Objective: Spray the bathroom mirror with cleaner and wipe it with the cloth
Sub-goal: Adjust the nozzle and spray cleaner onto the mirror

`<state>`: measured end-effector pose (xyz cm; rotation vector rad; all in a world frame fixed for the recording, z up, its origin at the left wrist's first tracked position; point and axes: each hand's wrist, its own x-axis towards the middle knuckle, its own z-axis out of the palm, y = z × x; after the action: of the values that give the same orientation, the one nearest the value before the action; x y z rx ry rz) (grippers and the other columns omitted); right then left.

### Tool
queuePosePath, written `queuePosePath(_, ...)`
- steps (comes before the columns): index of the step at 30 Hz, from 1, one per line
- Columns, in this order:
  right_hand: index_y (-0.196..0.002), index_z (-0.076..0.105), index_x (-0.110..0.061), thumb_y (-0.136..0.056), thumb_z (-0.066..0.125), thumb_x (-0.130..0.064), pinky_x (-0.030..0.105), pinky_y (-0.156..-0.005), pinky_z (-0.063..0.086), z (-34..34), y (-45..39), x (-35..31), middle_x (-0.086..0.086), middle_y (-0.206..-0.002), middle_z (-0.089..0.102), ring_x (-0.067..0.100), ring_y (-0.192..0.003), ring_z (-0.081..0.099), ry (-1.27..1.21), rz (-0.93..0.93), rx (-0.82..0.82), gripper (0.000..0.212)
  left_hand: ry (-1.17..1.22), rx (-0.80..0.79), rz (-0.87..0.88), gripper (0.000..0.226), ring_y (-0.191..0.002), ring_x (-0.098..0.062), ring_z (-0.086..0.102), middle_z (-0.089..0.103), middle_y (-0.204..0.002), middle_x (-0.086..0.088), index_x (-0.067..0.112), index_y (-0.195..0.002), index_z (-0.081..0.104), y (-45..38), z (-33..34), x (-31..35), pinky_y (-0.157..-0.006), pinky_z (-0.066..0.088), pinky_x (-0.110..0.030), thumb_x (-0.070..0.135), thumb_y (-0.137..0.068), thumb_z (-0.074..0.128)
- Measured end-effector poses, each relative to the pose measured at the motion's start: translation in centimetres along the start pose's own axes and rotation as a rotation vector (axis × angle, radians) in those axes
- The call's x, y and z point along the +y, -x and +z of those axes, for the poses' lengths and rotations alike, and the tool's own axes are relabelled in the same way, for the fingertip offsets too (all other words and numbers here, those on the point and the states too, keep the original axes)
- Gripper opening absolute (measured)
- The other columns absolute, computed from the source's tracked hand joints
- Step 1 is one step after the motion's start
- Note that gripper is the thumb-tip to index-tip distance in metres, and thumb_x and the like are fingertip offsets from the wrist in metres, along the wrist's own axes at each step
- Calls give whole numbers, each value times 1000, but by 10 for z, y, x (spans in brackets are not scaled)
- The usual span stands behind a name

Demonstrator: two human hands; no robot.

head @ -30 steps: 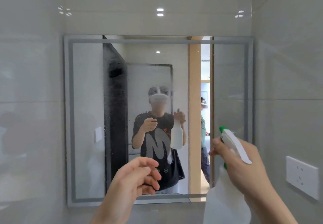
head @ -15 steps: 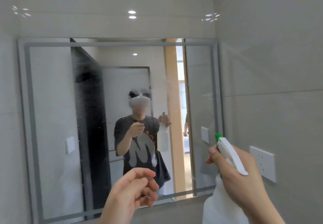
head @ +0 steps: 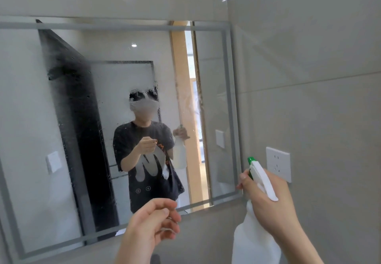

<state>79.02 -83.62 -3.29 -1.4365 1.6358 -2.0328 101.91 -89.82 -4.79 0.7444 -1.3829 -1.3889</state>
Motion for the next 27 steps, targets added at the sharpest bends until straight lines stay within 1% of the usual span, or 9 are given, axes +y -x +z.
queuePosePath(1,-68,62,-6,-95,61,-16,11,-50,37,-1,0,2,12,-68,63,4,-53,48,12,2,-4,29,17,-8,-27,22,-49,-28,57,62,-66,-25,-11,-90,63,0,-1,-4,-43,47,-30,-10,-93,41)
queuePosePath(3,-67,59,-8,-94,60,-11,18,-53,37,-1,2,6,14,-70,61,6,-54,46,40,16,-21,27,42,-9,-64,22,-48,-28,57,62,-66,-25,-12,-91,62,2,0,-11,-42,47,-30,-9,-93,40)
queuePosePath(5,-68,57,-6,-94,60,-10,18,-51,35,0,6,13,18,-70,60,8,-52,42,44,50,-37,26,64,-19,-101,15,-47,-27,57,62,-66,-25,-12,-92,61,5,4,-13,-41,47,-30,-4,-79,59)
queuePosePath(8,-70,55,1,-94,61,-9,15,-47,34,4,14,26,24,-66,56,10,-49,38,34,106,-42,27,79,-10,-150,30,-46,-27,57,61,-65,-24,-9,-89,62,3,5,-23,-41,46,-29,6,-63,56)
queuePosePath(10,-69,54,5,-94,62,-8,14,-47,35,5,19,32,18,-59,53,8,-47,39,33,119,-43,30,86,-6,-162,21,-46,-26,57,62,-64,-23,-9,-88,63,3,6,-29,-41,46,-30,2,-69,61)
queuePosePath(12,-68,57,5,-95,61,-9,11,-47,37,5,24,35,14,-58,56,4,-44,40,30,123,-46,30,70,8,-163,13,-47,-24,57,62,-65,-22,-10,-90,63,4,8,-33,-43,46,-30,-2,-85,54)
queuePosePath(17,-69,60,-3,-93,60,-7,10,-48,36,3,30,41,17,-71,66,5,-49,46,53,134,-45,25,16,30,-109,21,-59,-25,58,63,-73,-20,-9,-97,64,11,12,-36,-56,45,-33,-4,-92,45)
queuePosePath(23,-66,56,0,-91,59,-4,9,-41,34,0,39,52,10,-58,58,3,-41,45,66,260,-76,25,-8,20,-97,23,-64,-23,59,65,-76,-16,-4,-97,66,15,15,-38,-62,45,-35,-2,-93,43)
queuePosePath(27,-68,61,-3,-89,60,-5,22,-52,37,0,44,57,3,-61,62,1,-46,47,79,280,-75,21,-9,16,-106,24,-65,-22,59,65,-77,-15,-3,-98,66,16,16,-41,-62,46,-34,-1,-94,42)
